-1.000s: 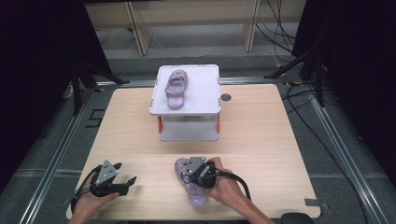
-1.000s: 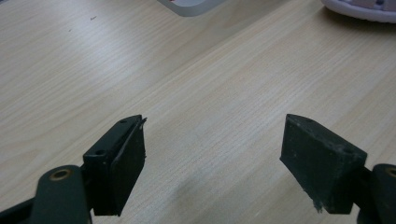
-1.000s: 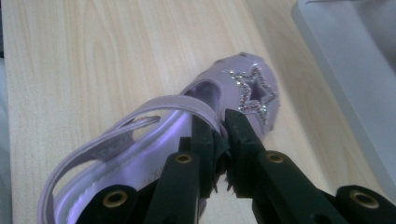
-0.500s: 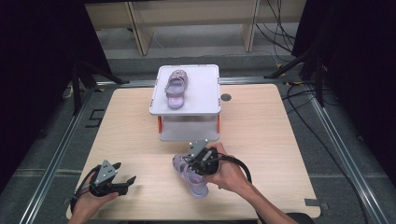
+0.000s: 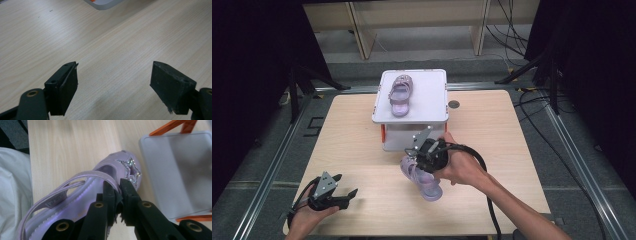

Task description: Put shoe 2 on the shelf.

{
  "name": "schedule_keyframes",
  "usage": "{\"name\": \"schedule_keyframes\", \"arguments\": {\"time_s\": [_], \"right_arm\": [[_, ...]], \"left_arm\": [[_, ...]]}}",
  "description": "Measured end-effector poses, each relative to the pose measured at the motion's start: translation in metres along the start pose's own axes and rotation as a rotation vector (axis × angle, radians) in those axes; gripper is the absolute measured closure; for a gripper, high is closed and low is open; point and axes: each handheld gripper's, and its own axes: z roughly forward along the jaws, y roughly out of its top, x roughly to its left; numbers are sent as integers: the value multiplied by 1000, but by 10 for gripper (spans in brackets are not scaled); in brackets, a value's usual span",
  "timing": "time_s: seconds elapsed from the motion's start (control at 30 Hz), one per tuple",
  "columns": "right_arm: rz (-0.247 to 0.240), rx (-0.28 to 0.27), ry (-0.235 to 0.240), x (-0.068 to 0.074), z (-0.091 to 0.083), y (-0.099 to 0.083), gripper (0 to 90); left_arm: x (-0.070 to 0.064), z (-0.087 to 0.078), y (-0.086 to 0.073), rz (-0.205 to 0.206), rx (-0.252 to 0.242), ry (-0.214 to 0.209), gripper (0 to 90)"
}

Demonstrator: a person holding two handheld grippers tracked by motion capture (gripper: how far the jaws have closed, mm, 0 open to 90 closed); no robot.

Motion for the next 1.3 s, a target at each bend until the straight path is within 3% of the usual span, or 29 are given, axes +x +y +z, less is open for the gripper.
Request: {"name": "schedule_keyframes", "arguments": {"time_s": [0.1, 0.13, 0.33, 0.43, 0.63, 0.87, 0.9, 0.93, 0.97, 1.03, 1.07, 1.3], "right_arm": [[12, -4, -19, -3, -12, 6, 837], [17, -5, -21, -4, -15, 7, 837], [5, -5, -47, -16, -40, 18, 837], [10, -13, -66, -20, -48, 21, 837], [9, -36, -112, -38, -71, 33, 838], [23, -35, -147, -59, -79, 40, 838], [44, -33, -158, -66, -80, 42, 838], [54, -34, -160, -70, -79, 43, 838], [47, -25, -170, -75, -79, 44, 838], [59, -26, -177, -78, -79, 45, 838], [54, -16, -193, -87, -79, 46, 838], [83, 0, -247, -114, -73, 52, 838]], "left_arm": [[0, 0, 0, 3, 6, 2, 216], [-1, 0, 0, -20, -10, -4, 216], [0, 0, 0, -1, 6, 3, 215], [-2, 1, 0, -20, -12, -7, 216], [-3, 1, -1, -29, -17, 3, 215], [-1, 1, 0, -8, -4, 7, 216], [-3, 1, -1, -31, -22, -1, 216], [-2, 1, 0, -9, -9, 4, 216], [-3, 1, -1, -25, -15, 2, 216], [-2, 1, -1, -27, -23, -4, 216], [-2, 1, -1, -29, -21, -3, 216], [-2, 1, -1, -27, -21, -3, 216]]}}
